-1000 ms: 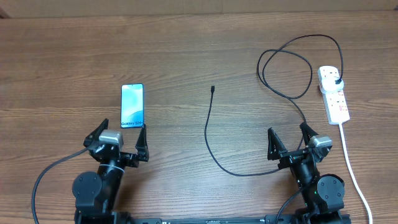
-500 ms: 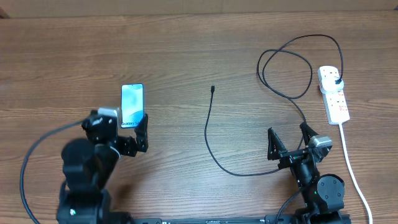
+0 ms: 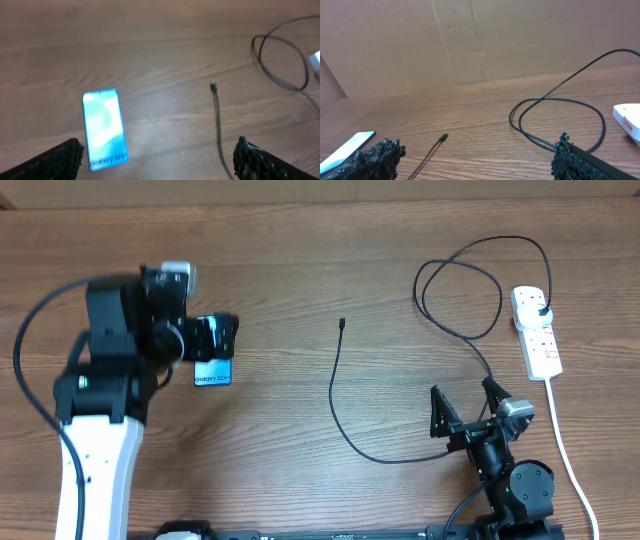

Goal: Plug charger to phone and switch on socket
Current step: 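Move the left gripper forward over the phone and lower it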

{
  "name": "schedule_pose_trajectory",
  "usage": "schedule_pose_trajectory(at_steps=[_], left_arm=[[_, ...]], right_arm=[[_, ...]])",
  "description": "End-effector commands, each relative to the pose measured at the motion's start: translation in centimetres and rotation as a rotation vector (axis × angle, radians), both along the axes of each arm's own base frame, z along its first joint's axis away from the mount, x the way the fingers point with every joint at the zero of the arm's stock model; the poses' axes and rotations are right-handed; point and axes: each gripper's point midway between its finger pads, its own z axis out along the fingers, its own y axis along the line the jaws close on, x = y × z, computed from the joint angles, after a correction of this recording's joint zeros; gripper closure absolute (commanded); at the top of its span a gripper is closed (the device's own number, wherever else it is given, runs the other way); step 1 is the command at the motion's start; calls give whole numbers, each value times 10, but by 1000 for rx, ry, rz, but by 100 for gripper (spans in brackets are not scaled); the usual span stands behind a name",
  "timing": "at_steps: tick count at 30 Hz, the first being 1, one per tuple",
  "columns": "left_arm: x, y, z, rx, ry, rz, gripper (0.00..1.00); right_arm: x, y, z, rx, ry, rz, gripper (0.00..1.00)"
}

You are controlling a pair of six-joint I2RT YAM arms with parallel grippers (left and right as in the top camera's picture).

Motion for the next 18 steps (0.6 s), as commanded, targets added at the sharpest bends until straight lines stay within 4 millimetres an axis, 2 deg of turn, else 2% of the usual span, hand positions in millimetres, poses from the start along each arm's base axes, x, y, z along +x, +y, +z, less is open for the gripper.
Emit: schedule_pose_trajectory(at_steps=[1,11,15,18], left_arm=[[11,-22,27,-73,-21,-109,0],[14,-19,27,-61,-12,-96,0],[24,0,18,19,6,-11,0],[30,21,3,106,70,77,0]], right_arm=[[0,-1,-2,2,-2,-3,0],[0,-1,-2,2,-2,-3,0],[0,-1,-2,2,-2,-3,0],[0,-1,-2,2,-2,-3,0]])
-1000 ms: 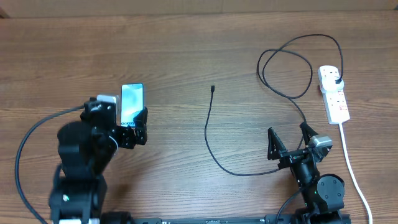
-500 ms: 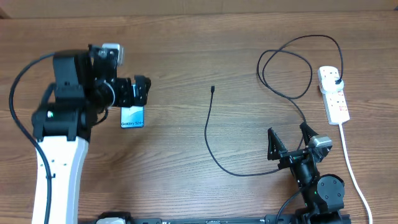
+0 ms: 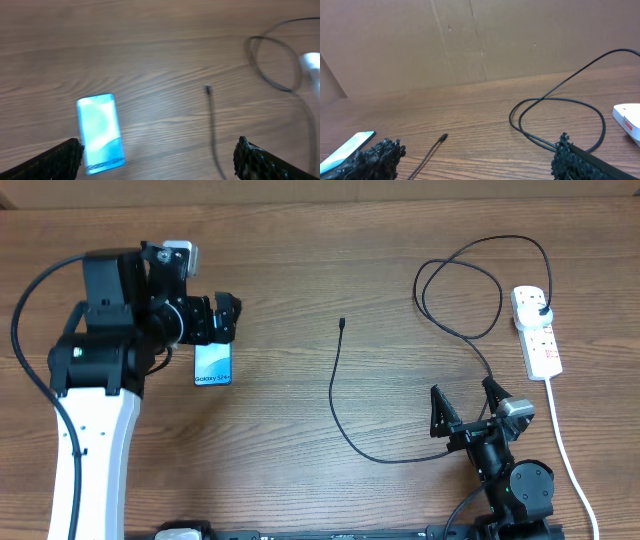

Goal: Plug charger to phone and switch on socket
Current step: 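Move the left gripper forward over the phone and lower it, then close the left gripper on the phone's bottom edge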

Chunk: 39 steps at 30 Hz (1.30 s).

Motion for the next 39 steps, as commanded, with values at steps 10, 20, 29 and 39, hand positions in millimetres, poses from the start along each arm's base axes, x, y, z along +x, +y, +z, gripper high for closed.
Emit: schedule_pose_trajectory(at_steps=[10,20,29,39], left_arm=[[20,30,-84,154,297,115,7],[28,43,-167,229,525,152,7],[40,46,-205,259,574,150,5],[59,45,-236,256,563,150,4]], right_arm=[[0,-1,-2,3,-3,-3,0],[0,-1,-2,2,-3,-3,0],[0,-1,-2,2,-3,-3,0],[0,-1,-2,3,-3,-3,0]])
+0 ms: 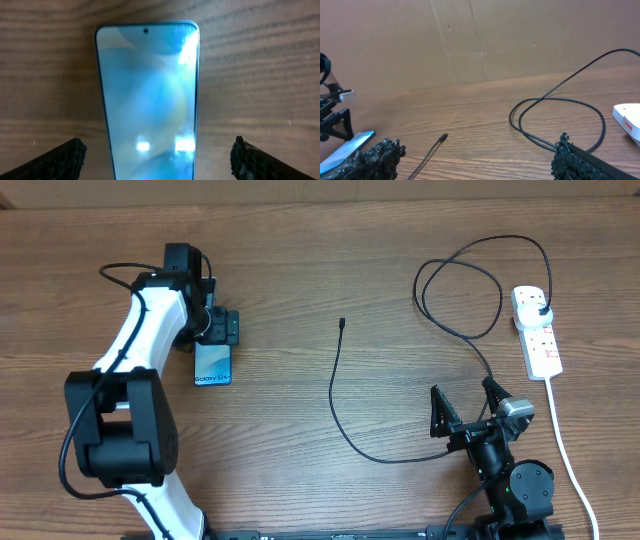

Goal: Plug charger to phone and switch on socket
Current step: 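Close the left gripper on the phone's bottom edge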

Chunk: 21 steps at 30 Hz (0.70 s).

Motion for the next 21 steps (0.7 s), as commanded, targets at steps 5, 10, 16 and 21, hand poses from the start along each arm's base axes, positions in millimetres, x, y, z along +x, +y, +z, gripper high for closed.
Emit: schedule_pose_trajectory(at_steps=[5,10,16,21], left_arm=[[9,-3,-20,11,17,6,4],[6,-3,-30,12,43,12,1],[8,1,-31,27,33,48,0],[8,0,-37,16,21,106,0]], right_arm=[[0,-1,-2,2,-3,-4,0],[0,-1,-2,2,-3,-4,0],[0,-1,-2,2,-3,-4,0],[0,-1,-2,2,-3,-4,0]])
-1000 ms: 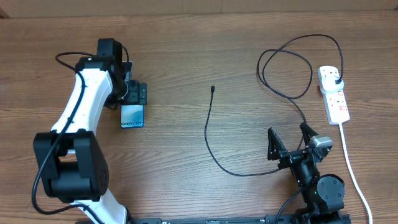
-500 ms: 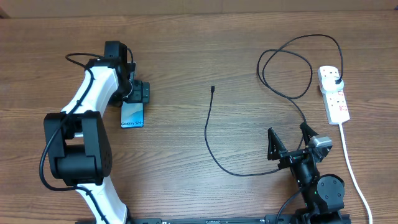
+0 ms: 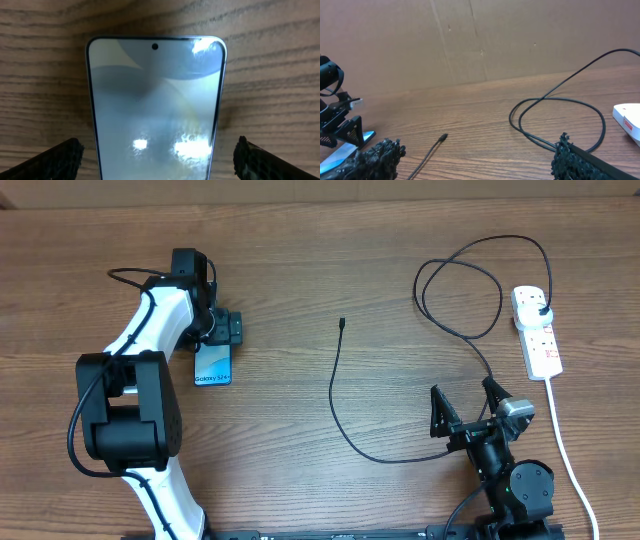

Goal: Plug charger to phone and switch on socket
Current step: 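Close the left gripper on the phone's bottom edge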

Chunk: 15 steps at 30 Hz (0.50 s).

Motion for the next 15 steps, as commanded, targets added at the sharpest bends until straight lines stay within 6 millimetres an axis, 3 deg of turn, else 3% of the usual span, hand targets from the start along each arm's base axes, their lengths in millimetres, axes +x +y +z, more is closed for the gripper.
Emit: schedule_pose_trajectory(at_steps=[1,15], left_arm=[[-2,-3,-8,-1,7,68,0],[-10,-7,-27,-23,64,59,1]], right_arm=[[0,-1,-2,2,-3,-3,0],[0,-1,-2,2,-3,-3,0]])
